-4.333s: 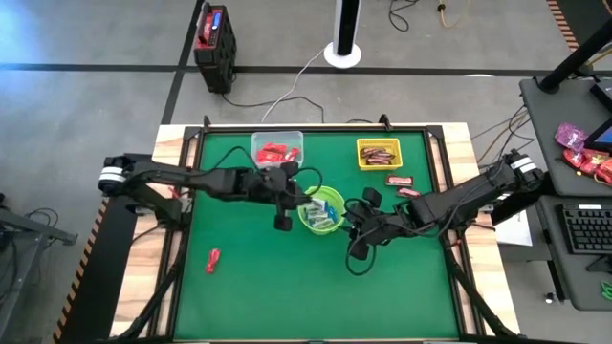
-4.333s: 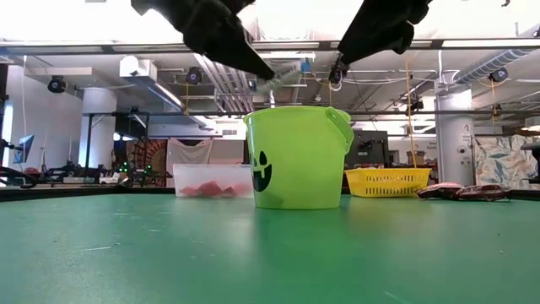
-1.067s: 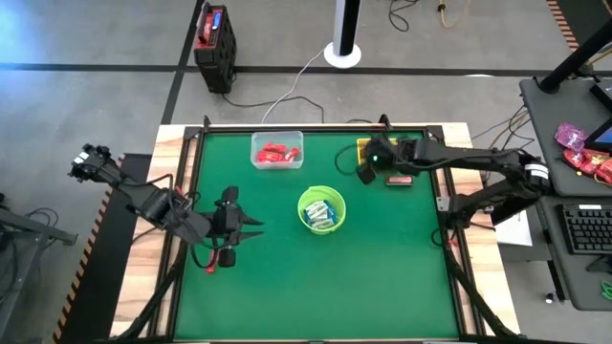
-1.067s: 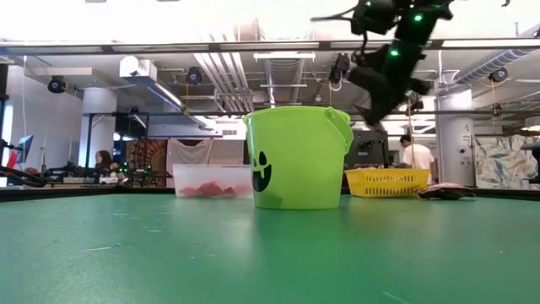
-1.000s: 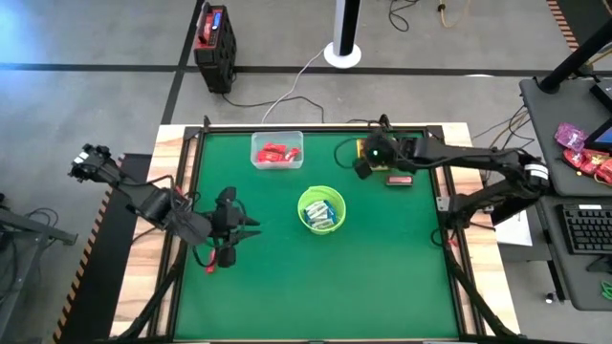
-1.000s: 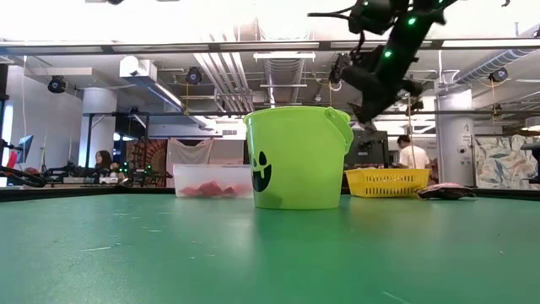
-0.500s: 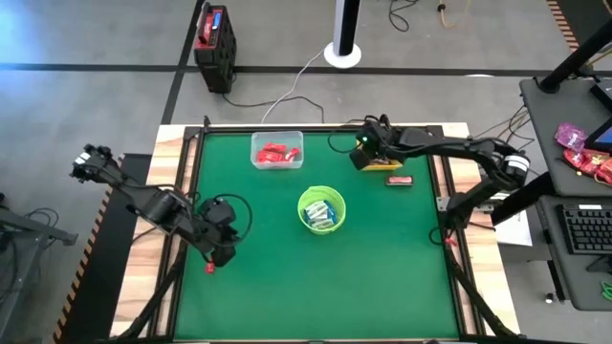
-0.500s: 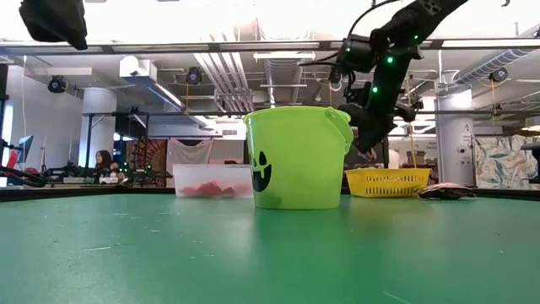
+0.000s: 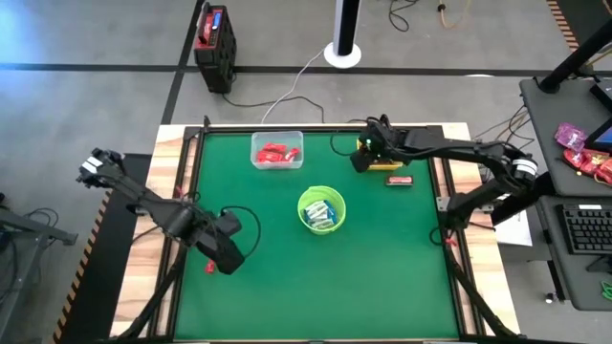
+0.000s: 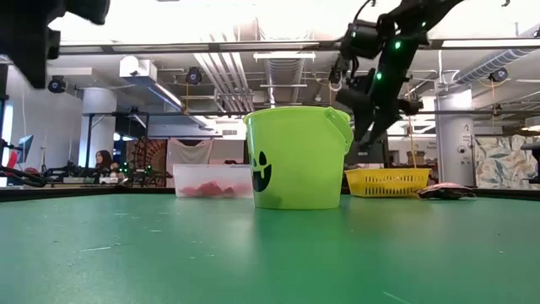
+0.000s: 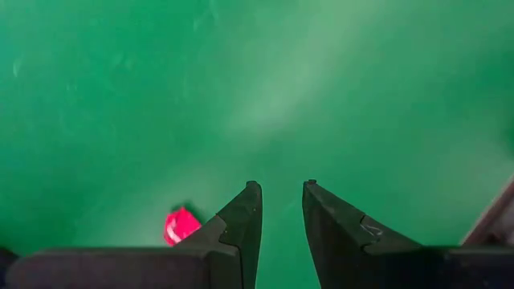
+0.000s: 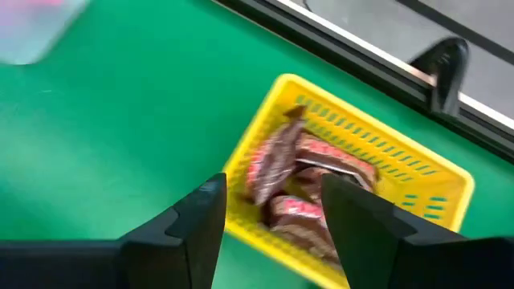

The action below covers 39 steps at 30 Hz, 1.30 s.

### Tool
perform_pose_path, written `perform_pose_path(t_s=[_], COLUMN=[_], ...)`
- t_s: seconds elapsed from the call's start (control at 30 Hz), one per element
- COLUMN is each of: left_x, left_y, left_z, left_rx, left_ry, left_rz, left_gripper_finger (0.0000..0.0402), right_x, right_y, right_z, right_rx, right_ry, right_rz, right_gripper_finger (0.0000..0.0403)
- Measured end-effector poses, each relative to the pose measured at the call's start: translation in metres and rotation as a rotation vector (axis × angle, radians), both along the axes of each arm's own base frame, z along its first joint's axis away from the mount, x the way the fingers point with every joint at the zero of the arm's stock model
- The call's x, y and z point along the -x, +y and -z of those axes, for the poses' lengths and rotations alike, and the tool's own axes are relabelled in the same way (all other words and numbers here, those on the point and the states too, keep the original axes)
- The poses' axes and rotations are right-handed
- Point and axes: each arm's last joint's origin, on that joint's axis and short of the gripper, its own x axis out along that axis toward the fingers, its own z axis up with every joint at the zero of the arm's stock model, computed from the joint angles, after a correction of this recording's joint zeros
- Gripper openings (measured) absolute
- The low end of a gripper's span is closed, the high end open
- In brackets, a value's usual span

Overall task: Sort candy by brand, put in halloween buckets
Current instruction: Put the red chocolate into the transparent bin

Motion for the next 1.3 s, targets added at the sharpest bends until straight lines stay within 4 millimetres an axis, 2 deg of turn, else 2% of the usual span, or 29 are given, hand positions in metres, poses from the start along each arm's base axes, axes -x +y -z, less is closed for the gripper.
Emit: perform_pose_path(t_s=[0.23, 0.33, 0.43, 0.67, 0.93, 1.17, 1.3], left_x=[-0.012, -0.007, -0.006, -0.008, -0.004, 0.012, 0.013], left_y=[-0.017, -0.017, -0.020, -0.022, -0.021, -0.013, -0.013], left_z=[0.031, 0.043, 0.053, 0.071, 0.094, 0.121, 0.126], left_rx=[0.017, -0.020, -0.055, -0.127, -0.065, -0.035, -0.018], left_ry=[0.206, 0.379, 0.480, 0.534, 0.516, 0.575, 0.552], left_rz=[-0.076, -0.127, -0.154, -0.140, -0.132, -0.162, -0.139], left_gripper_finger=[0.0095, 0.0110, 0.0127, 0.0156, 0.0158, 0.0157, 0.0146], right_x=[-0.006, -0.009, -0.012, -0.017, -0.019, -0.019, -0.019], right_y=[0.032, 0.045, 0.057, 0.071, 0.079, 0.080, 0.080], right_z=[-0.016, -0.021, -0.023, -0.022, -0.023, -0.023, -0.023], right_rx=[0.025, 0.027, 0.029, 0.025, 0.040, 0.040, 0.040], right_ry=[-0.068, -0.092, -0.104, -0.114, -0.116, -0.116, -0.116], right_rz=[-0.097, -0.130, -0.170, -0.218, -0.228, -0.232, -0.232], right_gripper_finger=[0.0195, 0.0196, 0.0196, 0.0196, 0.0196, 0.0196, 0.0196])
